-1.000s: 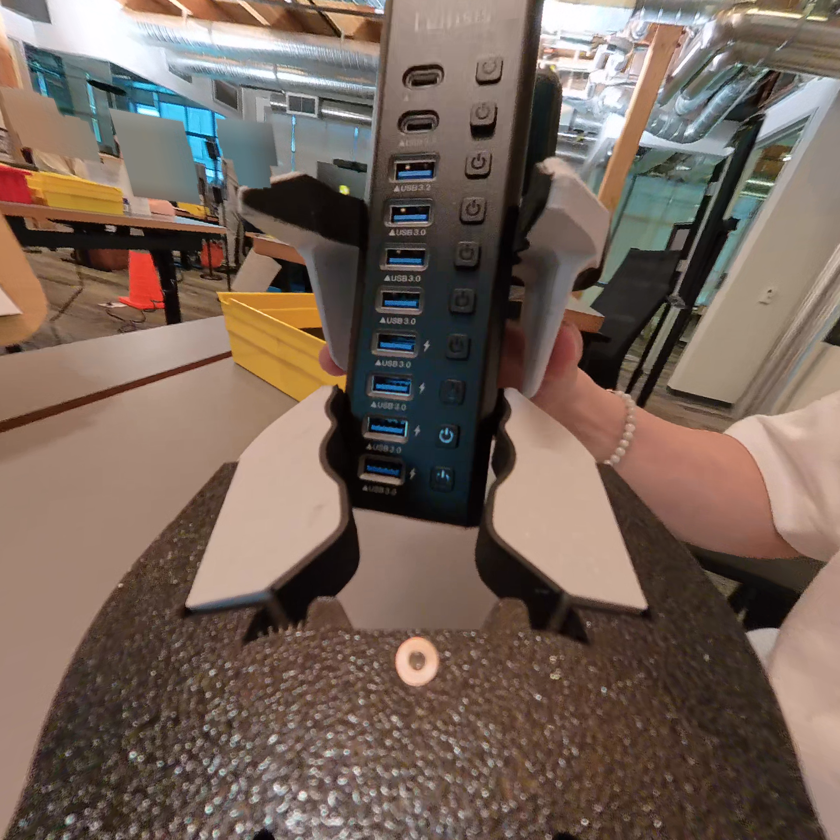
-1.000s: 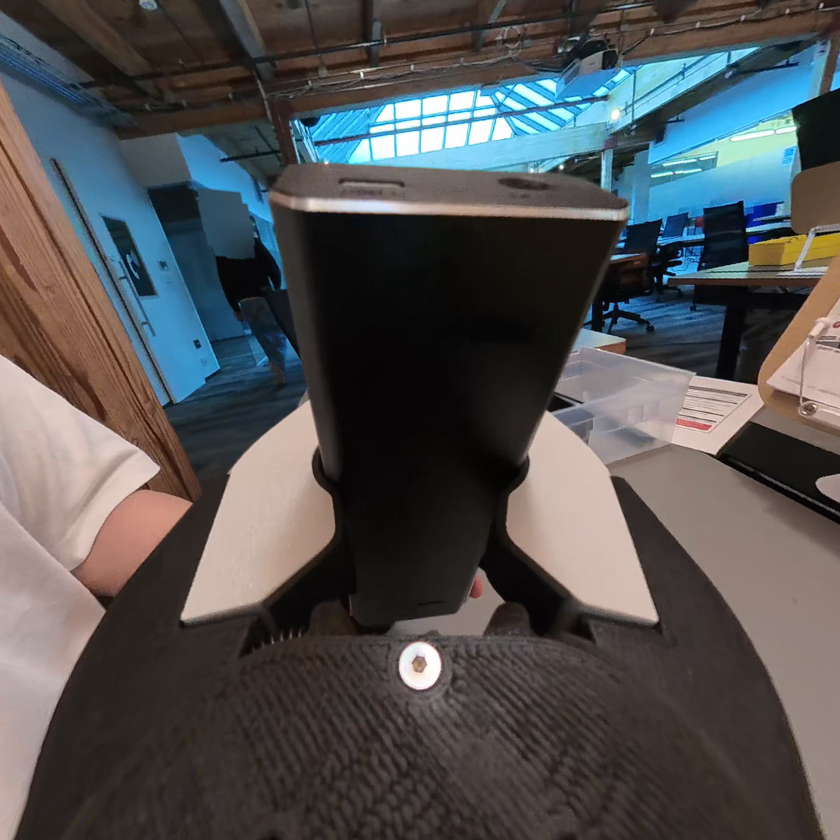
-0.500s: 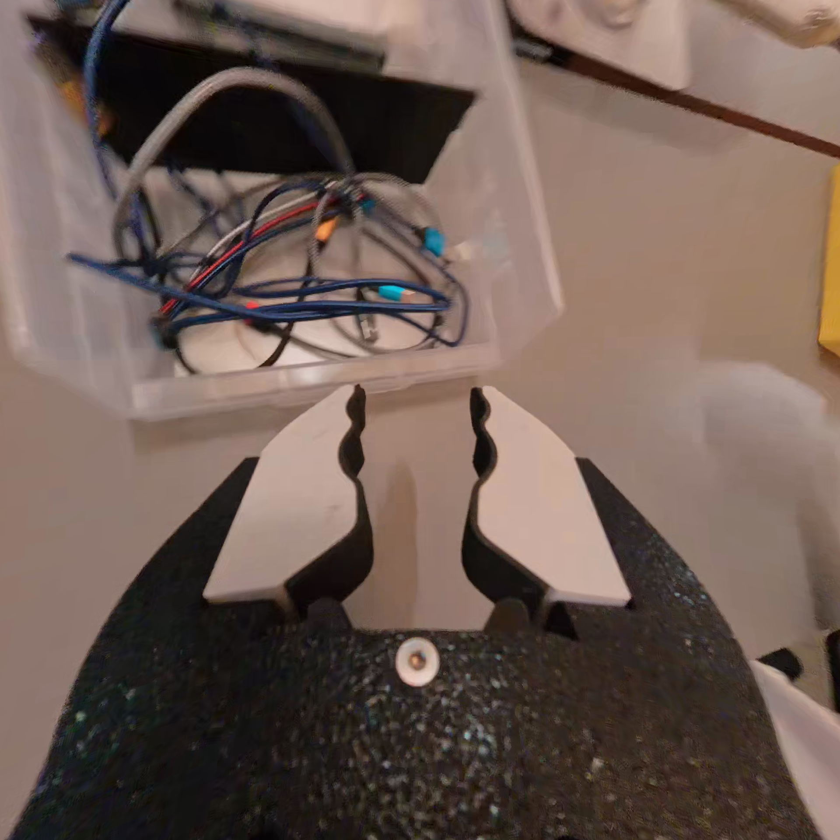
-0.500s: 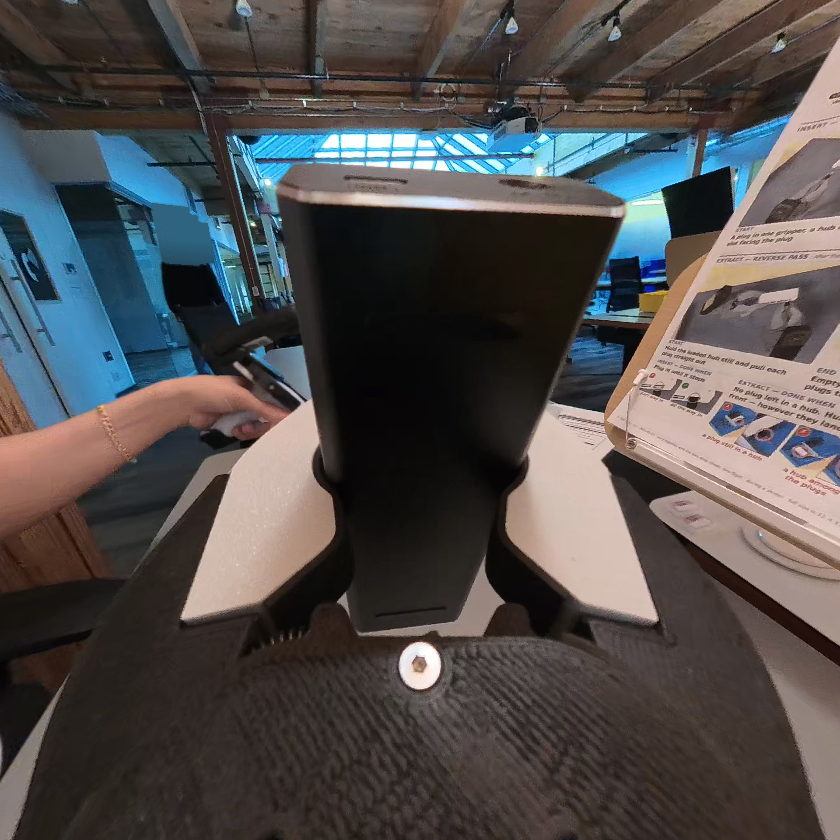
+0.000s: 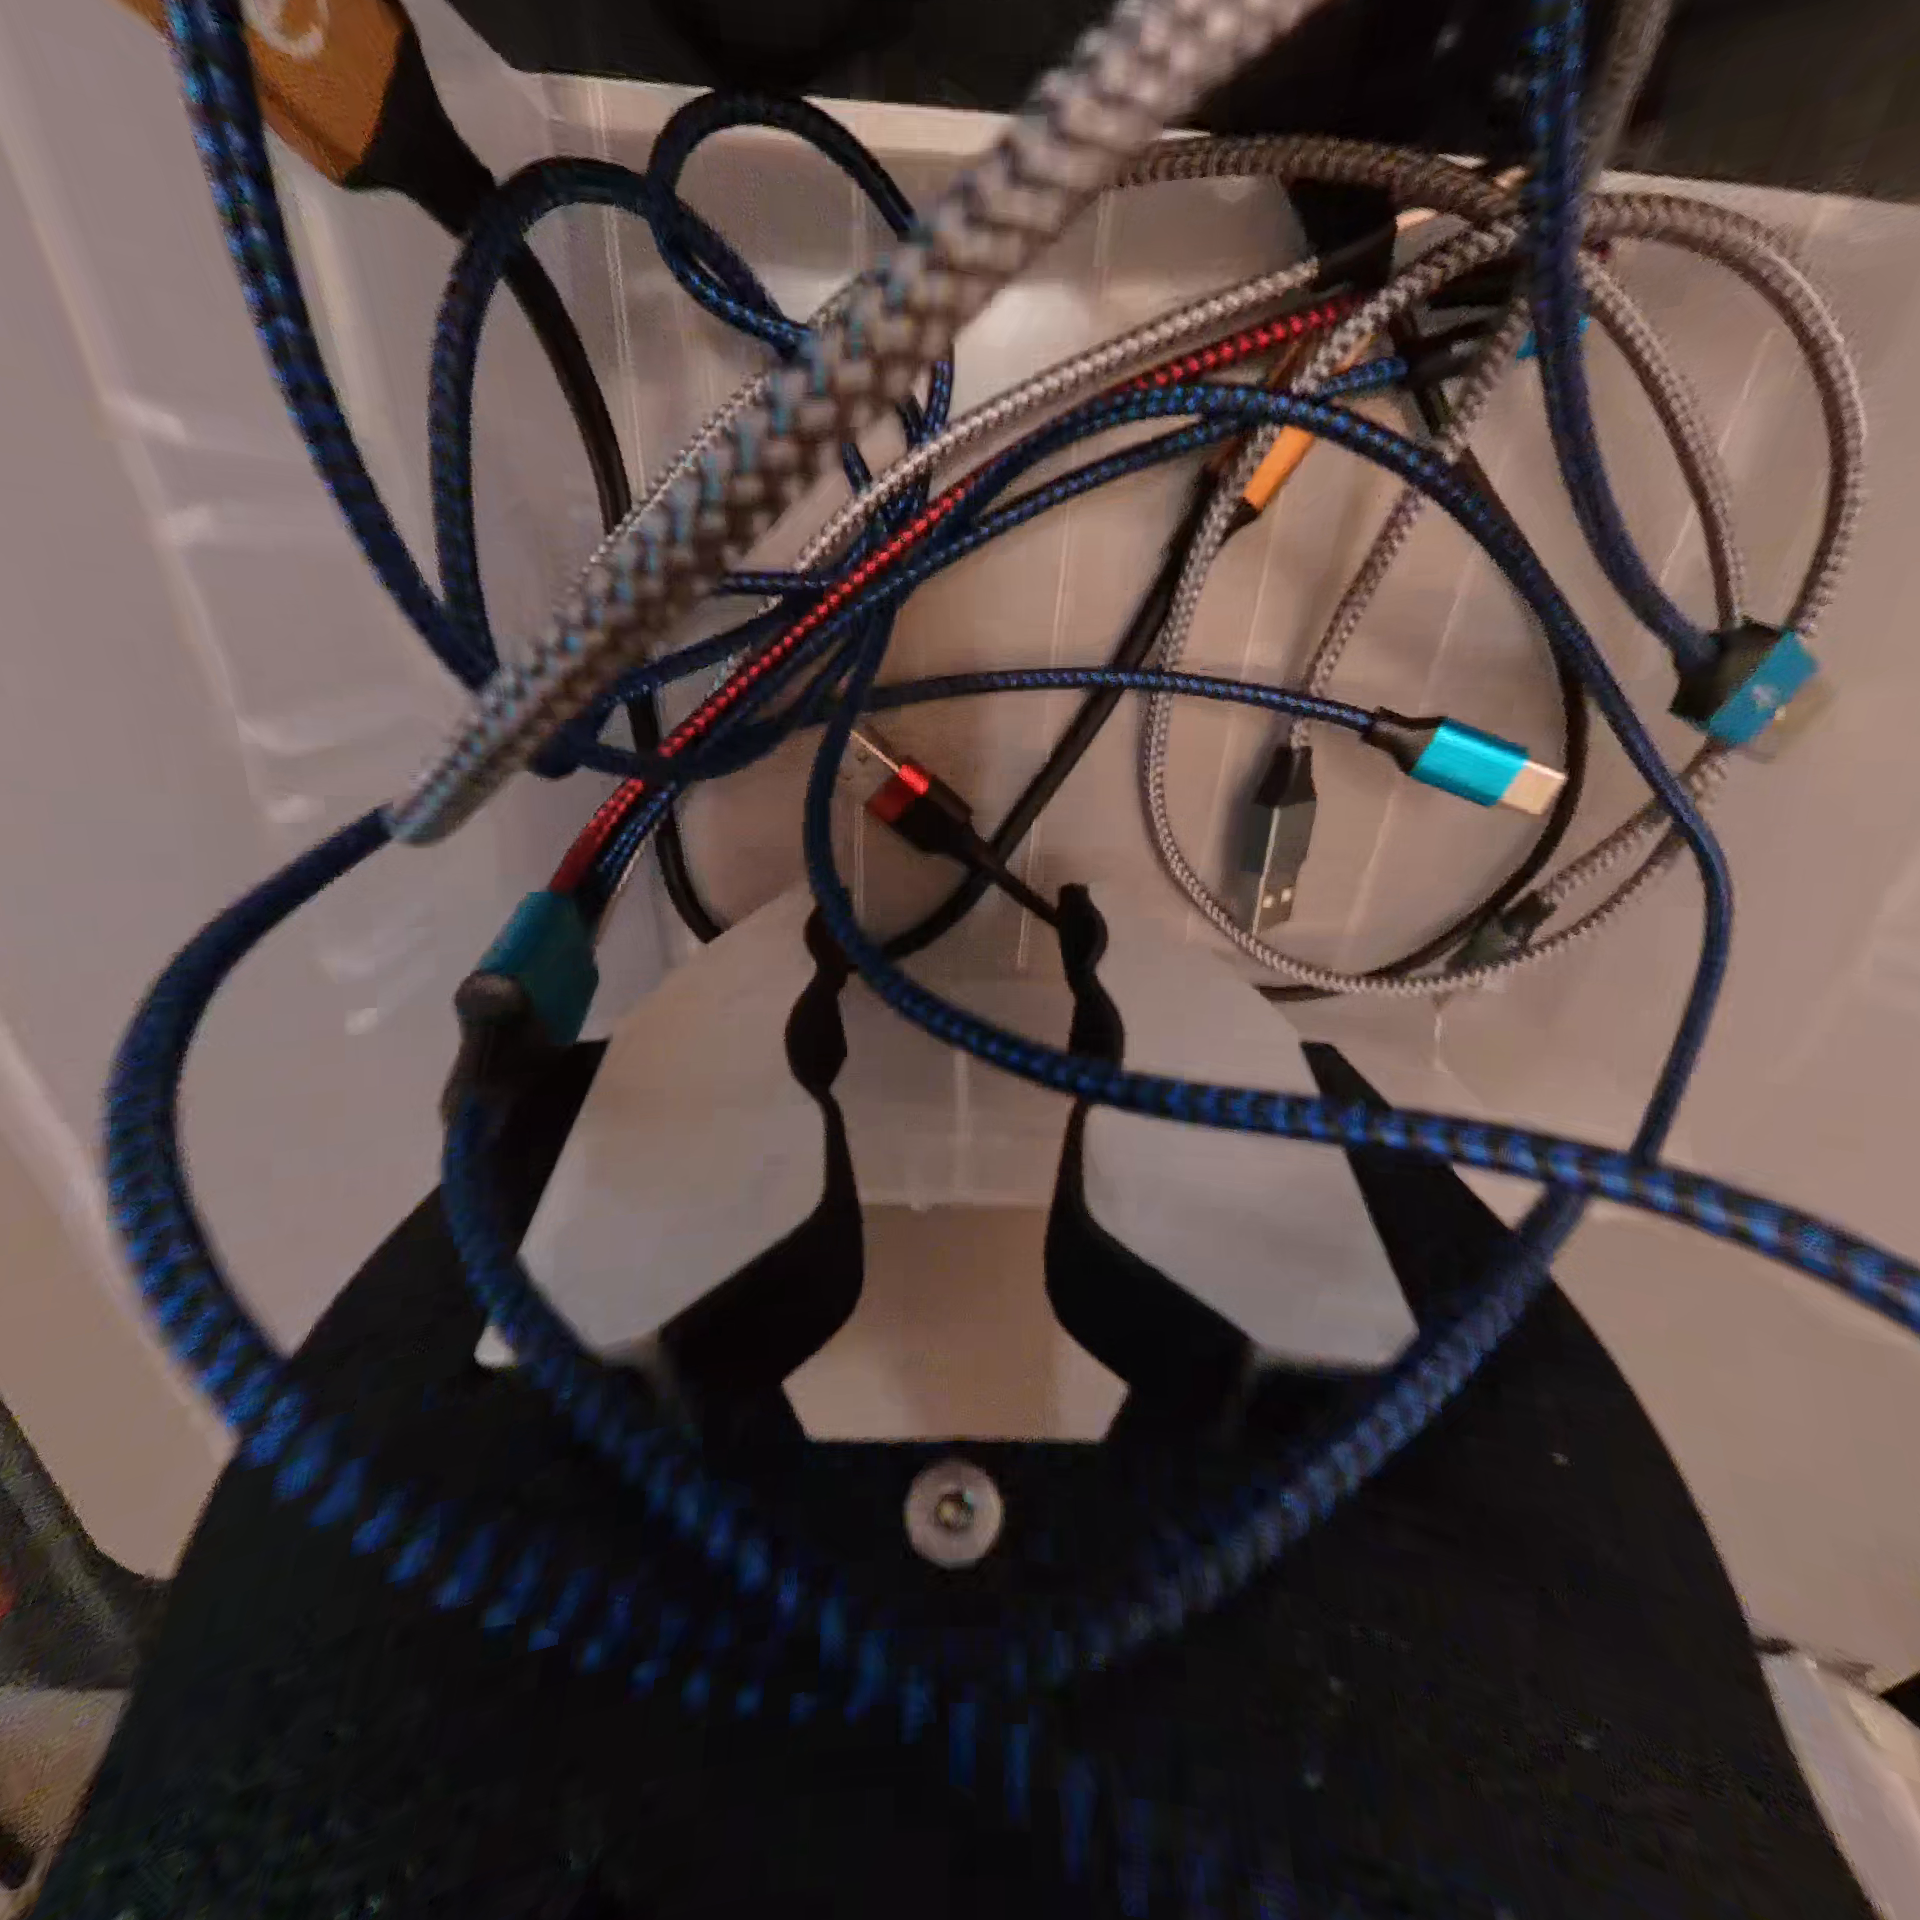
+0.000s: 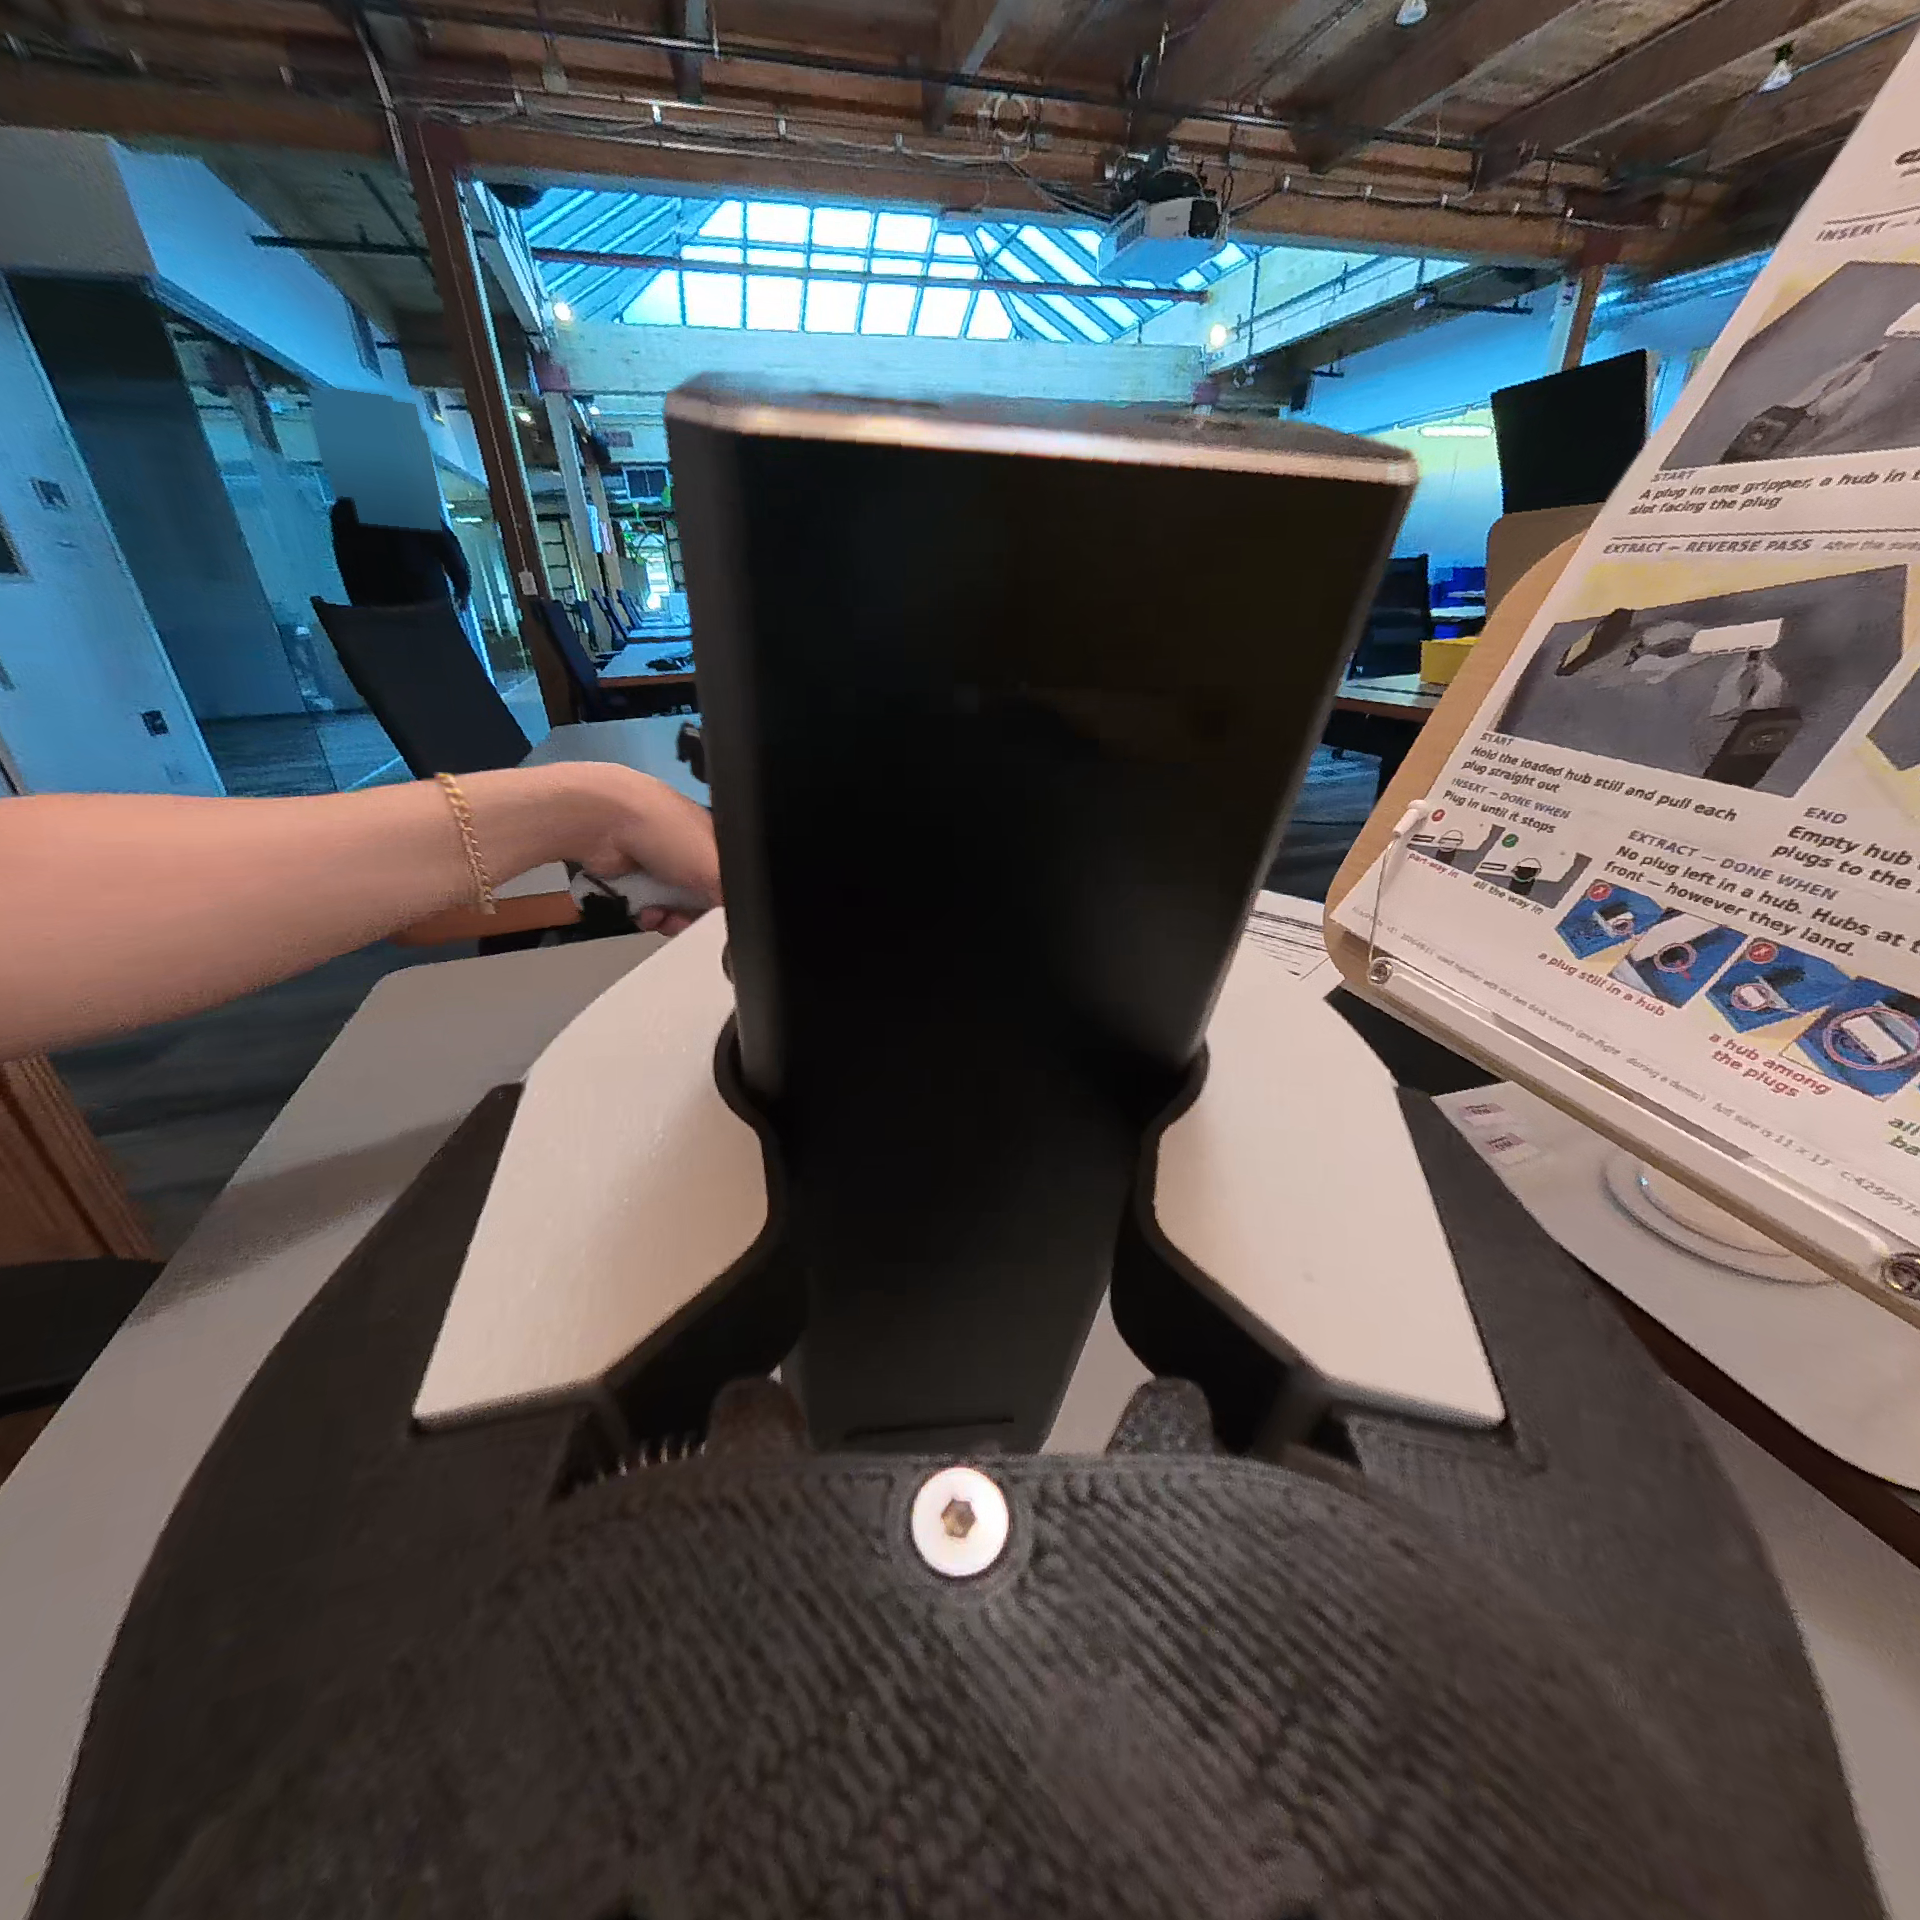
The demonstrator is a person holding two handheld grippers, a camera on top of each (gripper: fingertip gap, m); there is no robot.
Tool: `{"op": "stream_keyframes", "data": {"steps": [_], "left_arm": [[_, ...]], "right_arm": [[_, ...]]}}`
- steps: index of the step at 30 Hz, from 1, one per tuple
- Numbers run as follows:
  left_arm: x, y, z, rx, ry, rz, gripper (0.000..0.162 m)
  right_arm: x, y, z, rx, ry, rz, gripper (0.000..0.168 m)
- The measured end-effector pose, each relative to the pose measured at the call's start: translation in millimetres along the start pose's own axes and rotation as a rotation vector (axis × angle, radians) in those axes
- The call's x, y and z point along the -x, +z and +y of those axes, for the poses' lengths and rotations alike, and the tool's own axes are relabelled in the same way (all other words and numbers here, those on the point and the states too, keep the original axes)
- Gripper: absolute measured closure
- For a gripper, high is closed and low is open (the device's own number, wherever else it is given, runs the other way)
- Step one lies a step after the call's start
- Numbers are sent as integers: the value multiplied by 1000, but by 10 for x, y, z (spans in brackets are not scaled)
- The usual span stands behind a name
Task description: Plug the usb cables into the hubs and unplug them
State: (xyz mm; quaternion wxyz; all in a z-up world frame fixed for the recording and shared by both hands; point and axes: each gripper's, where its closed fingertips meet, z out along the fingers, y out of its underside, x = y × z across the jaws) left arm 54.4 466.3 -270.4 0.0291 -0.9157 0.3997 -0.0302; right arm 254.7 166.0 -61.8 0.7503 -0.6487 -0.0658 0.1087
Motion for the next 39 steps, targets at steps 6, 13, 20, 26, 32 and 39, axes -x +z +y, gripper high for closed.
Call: {"op": "stream_keyframes", "data": {"steps": [6, 13, 20, 26, 32, 39], "left_arm": [[17, 71, 6, 145, -1, -53, 123], [59, 135, -81, 185, 37, -71, 146], [-186, -471, -131, -61, 191, 142, 154], [-137, -1437, 33, -251, 411, 76, 155], [-126, -2362, 100, -502, 563, -58, 156], [-307, -3045, 11, -686, 750, -15, 157]], "right_arm": [[-28, -77, -67, -25, 25, -6, 93], [-1, -119, -152, -44, 17, -8, 93], [14, -165, -177, -27, -15, 2, 93], [53, -158, -194, -21, -19, -3, 93], [129, -137, -196, -5, -38, -13, 93], [176, -137, -188, 9, -44, -12, 93]]}}
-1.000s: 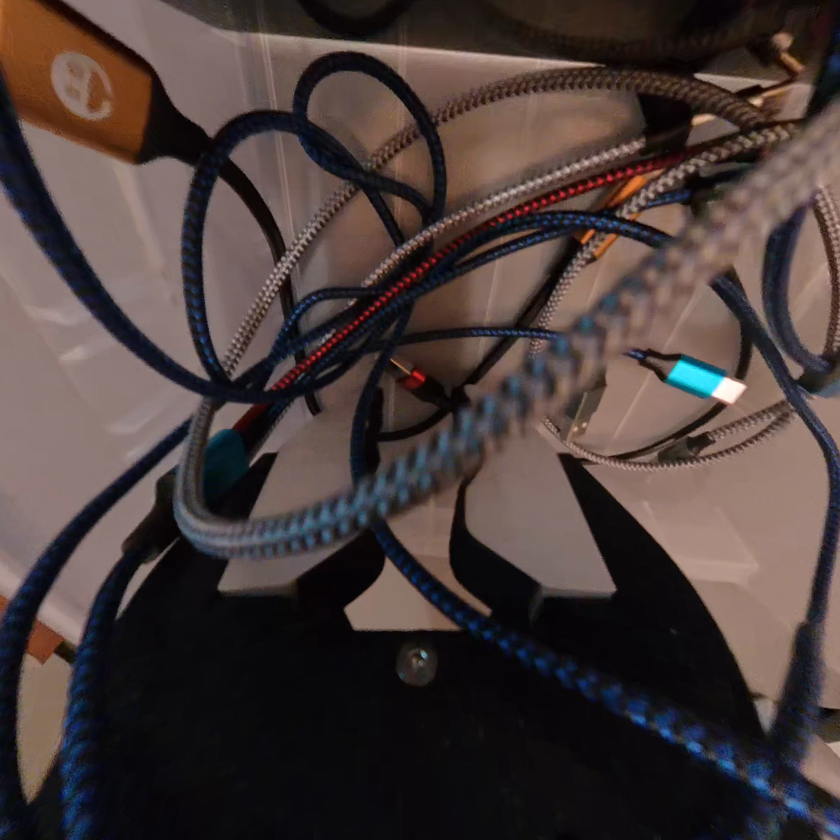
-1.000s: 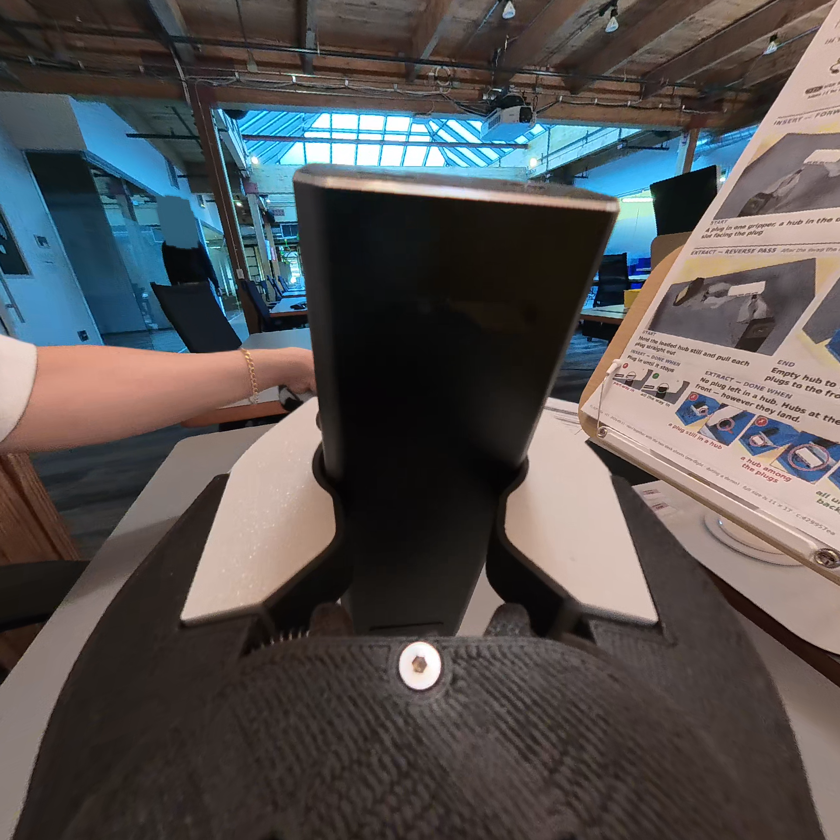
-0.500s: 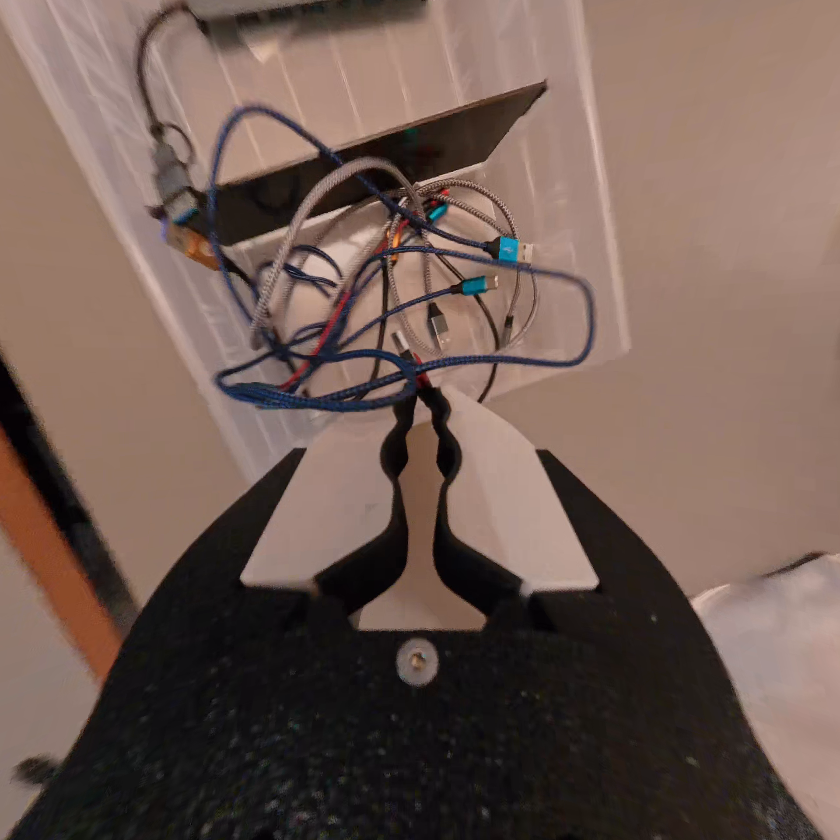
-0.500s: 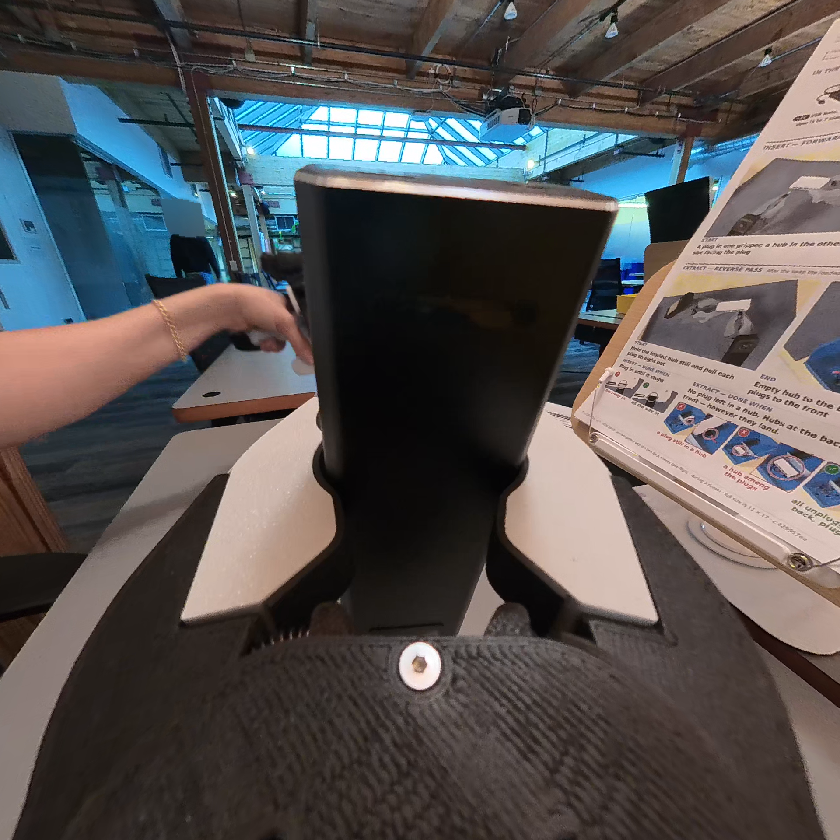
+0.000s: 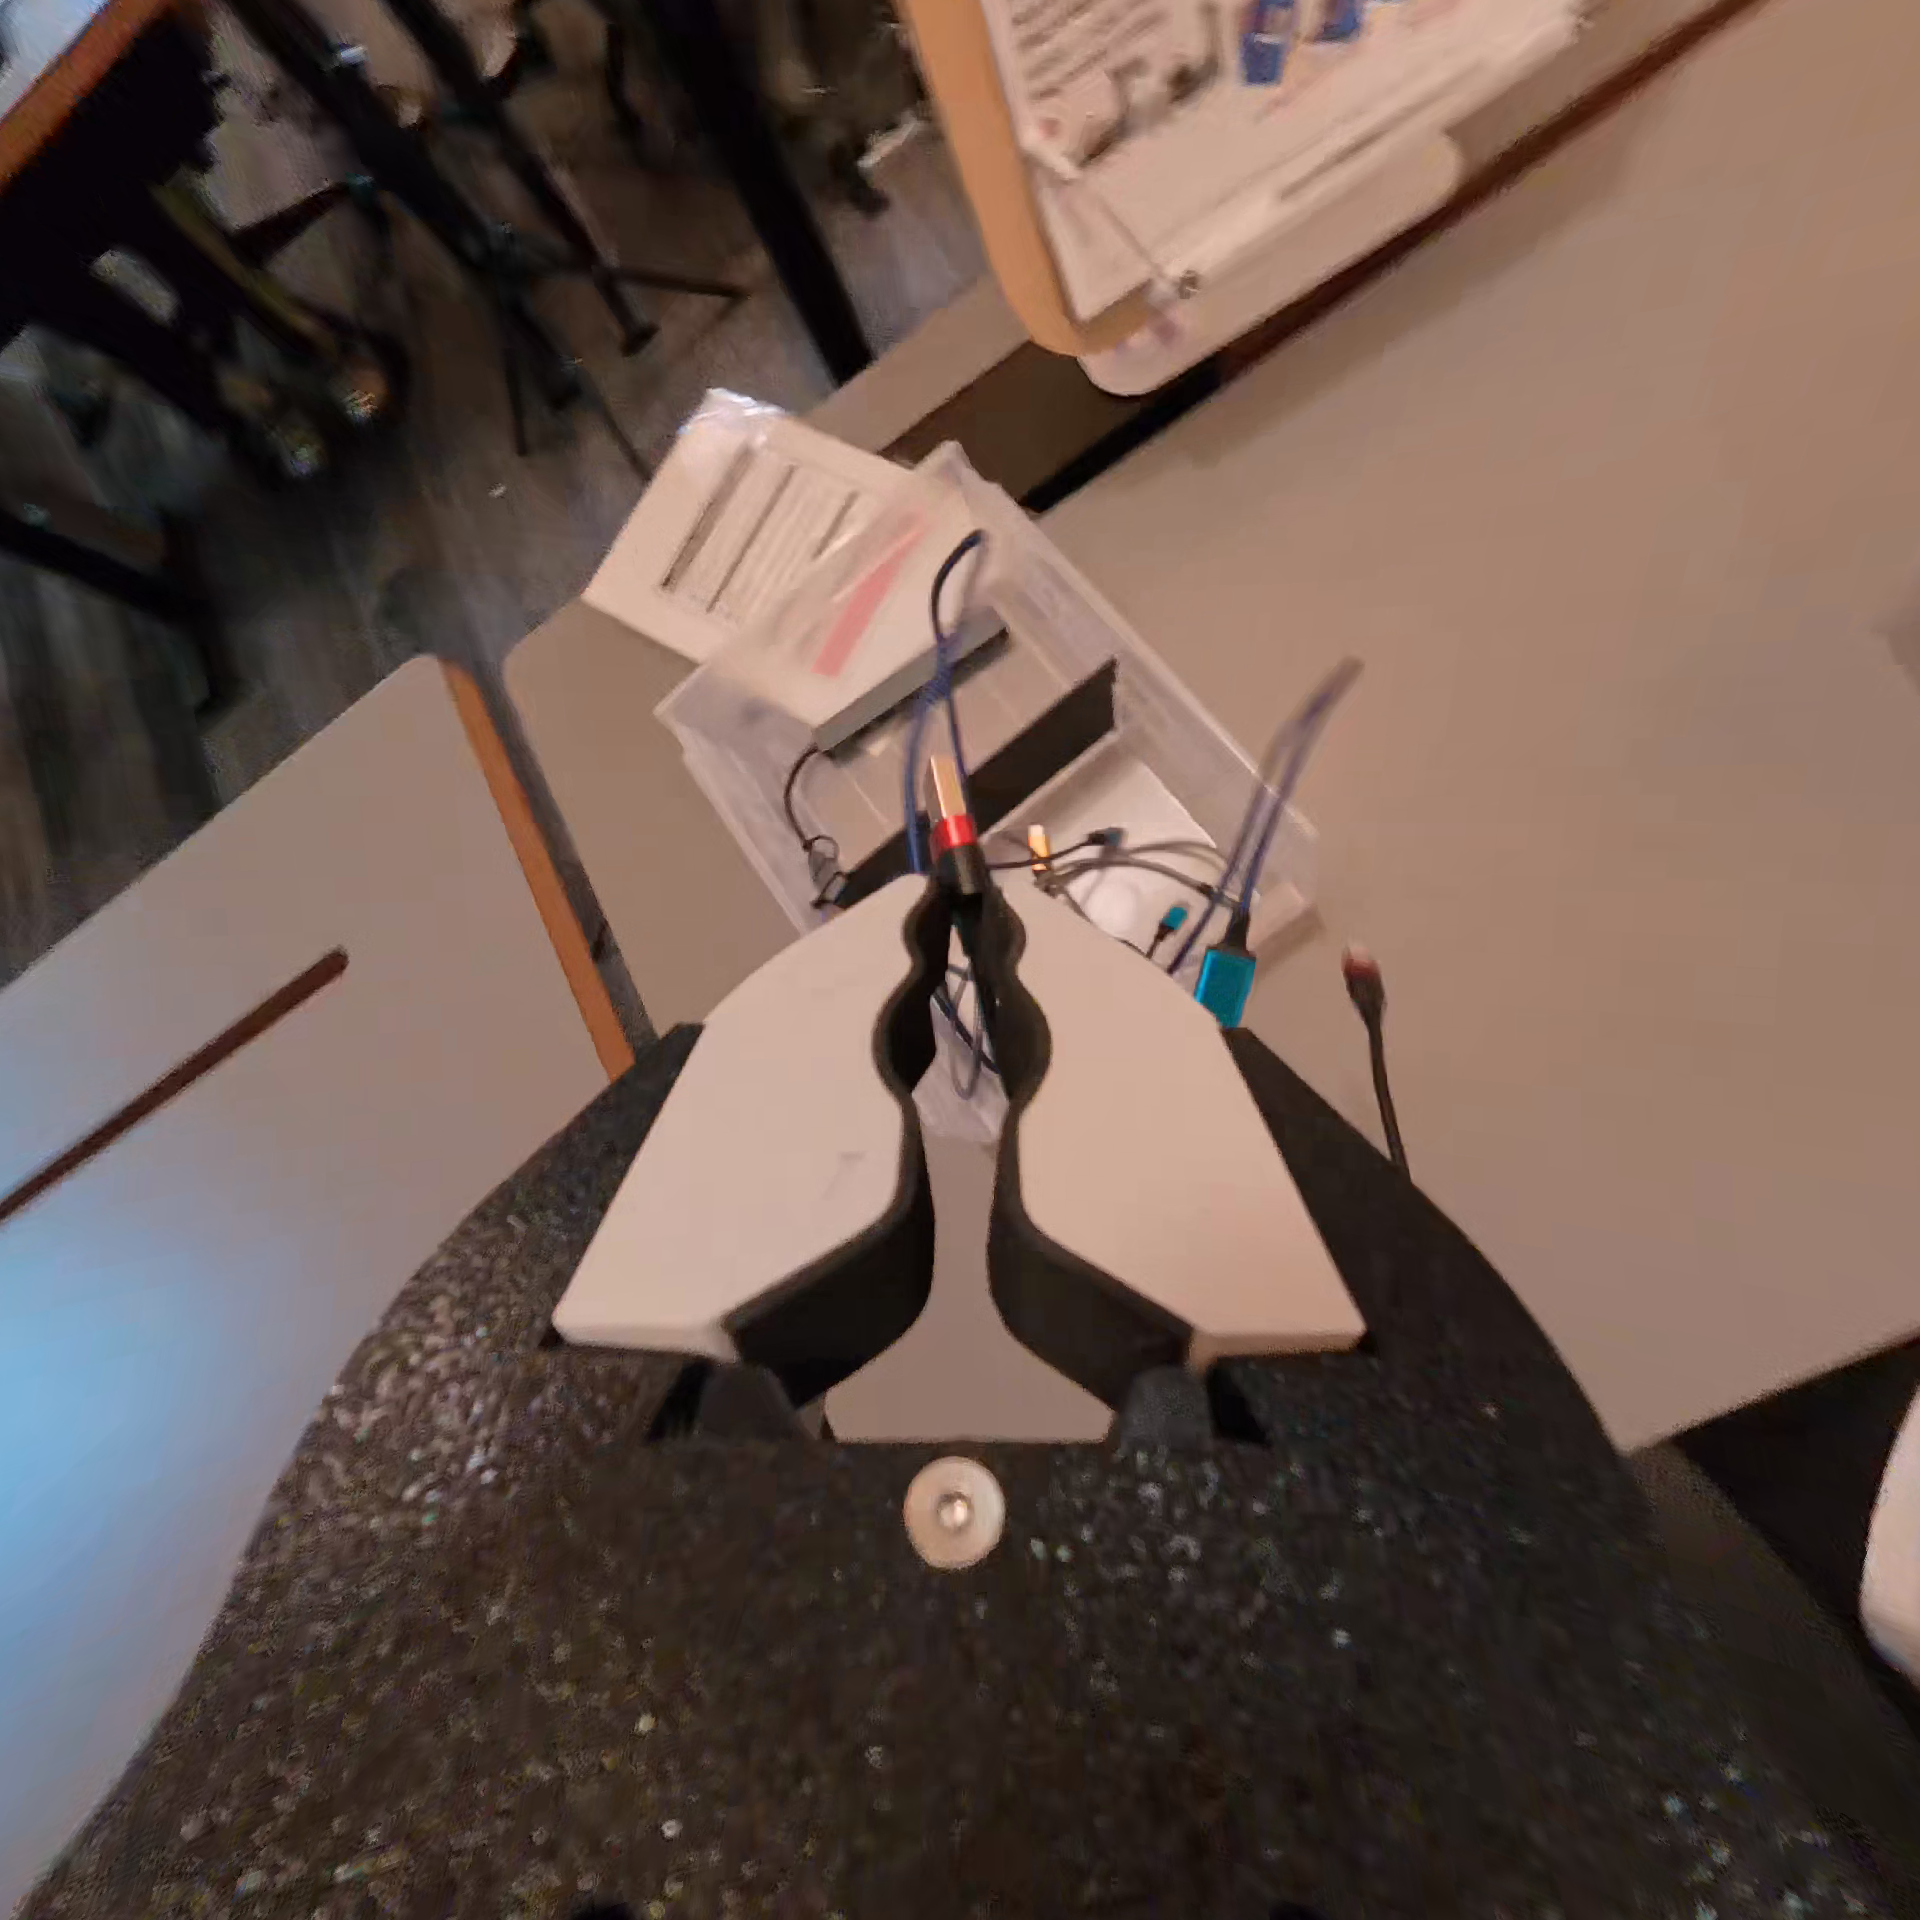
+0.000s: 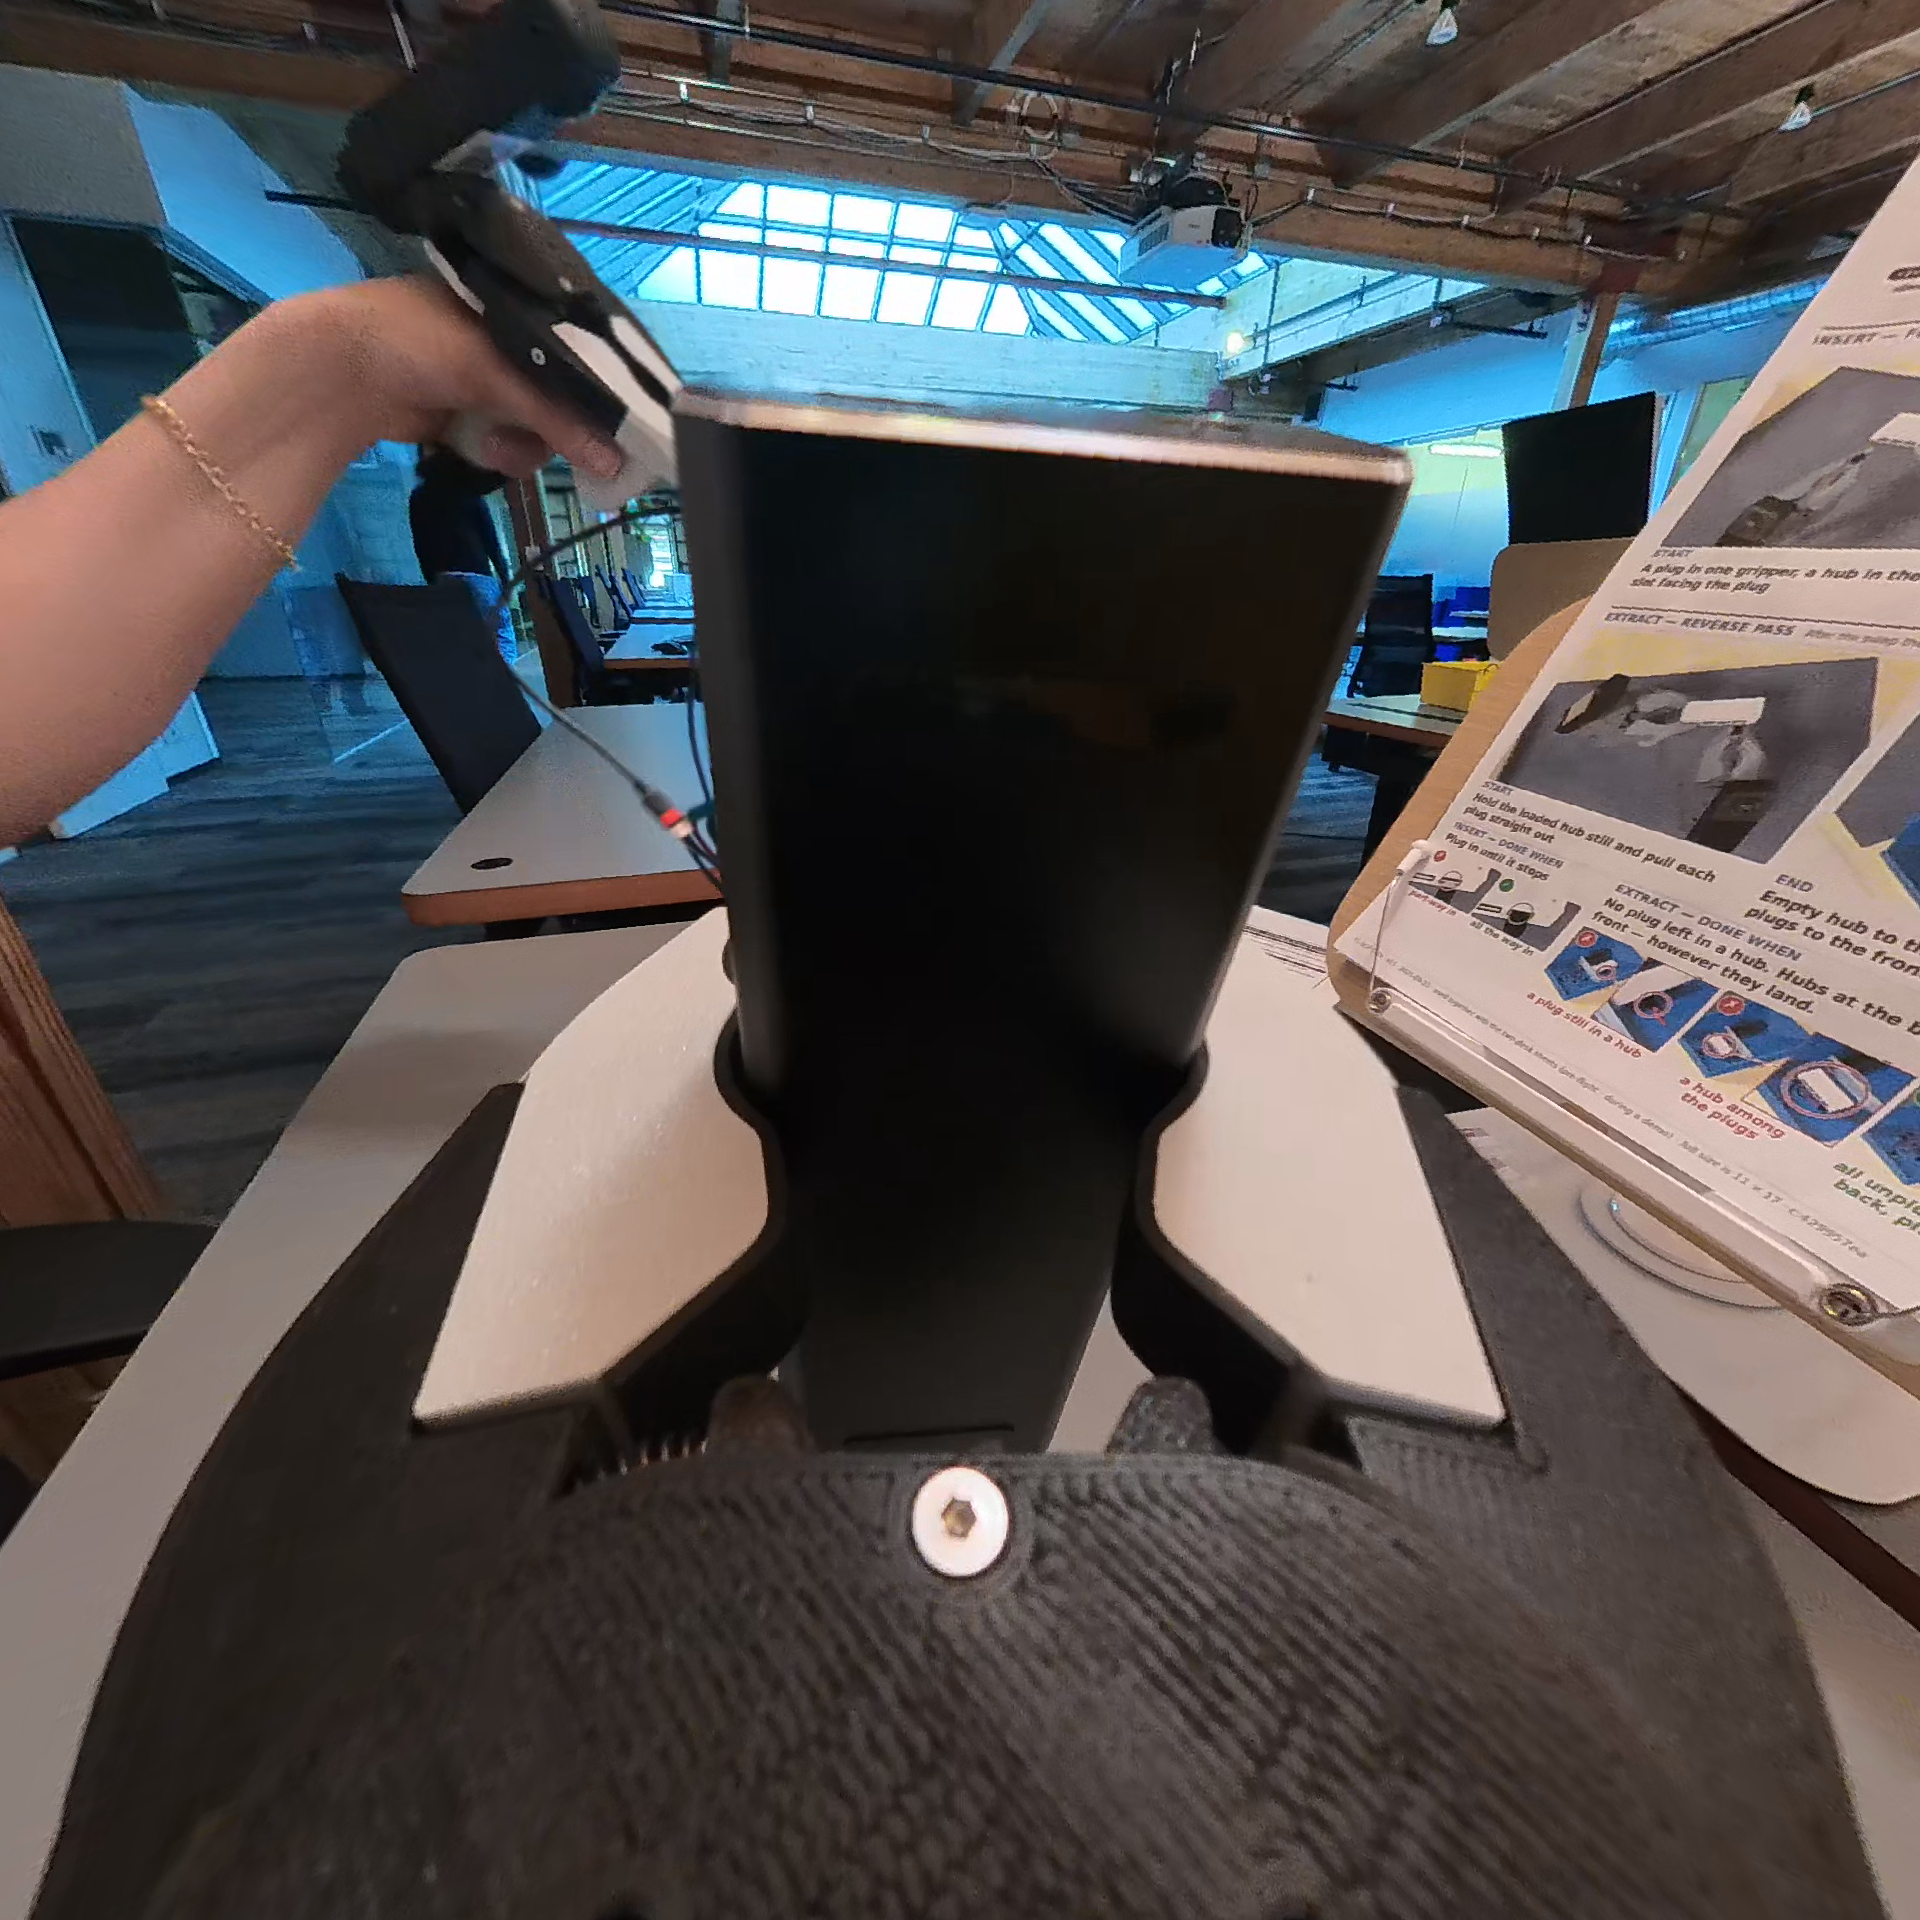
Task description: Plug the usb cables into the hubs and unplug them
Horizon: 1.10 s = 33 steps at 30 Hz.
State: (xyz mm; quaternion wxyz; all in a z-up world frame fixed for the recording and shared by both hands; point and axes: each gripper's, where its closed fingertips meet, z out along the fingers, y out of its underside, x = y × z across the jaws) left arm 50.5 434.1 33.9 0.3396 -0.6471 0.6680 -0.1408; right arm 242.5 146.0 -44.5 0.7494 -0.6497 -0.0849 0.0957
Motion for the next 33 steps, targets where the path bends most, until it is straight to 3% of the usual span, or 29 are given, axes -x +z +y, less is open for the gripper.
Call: {"op": "stream_keyframes", "data": {"steps": [2, 7, 10, 13, 16, 20, 23, 26, 33], "left_arm": [[-124, 118, 115, 100, 91, 125, 157], [-328, 597, 825, 447, 175, 375, 156], [-288, 692, 1004, 491, 155, 362, 156], [-437, 525, 723, 347, 153, 373, 157], [-928, 173, 325, 175, 280, 480, 157], [-1619, -34, -27, 46, 493, 486, 157], [-2102, 200, -187, -17, 583, 381, 157], [-2474, 700, -137, -50, 673, 284, 157], [-3335, 1739, 174, -277, 763, 308, 156]], "right_arm": [[27, -7, 5, -2, 0, 0, 93], [89, -36, 32, 9, 6, 9, 93], [137, -91, 32, 26, -9, 19, 93], [158, -175, 45, 49, -18, 40, 93], [162, -264, 48, 57, -17, 70, 93], [204, -355, 64, 68, 1, 92, 93], [265, -419, 116, 84, 15, 113, 93], [316, -498, 202, 103, 31, 140, 93], [338, -775, 327, 120, 69, 208, 93]]}}
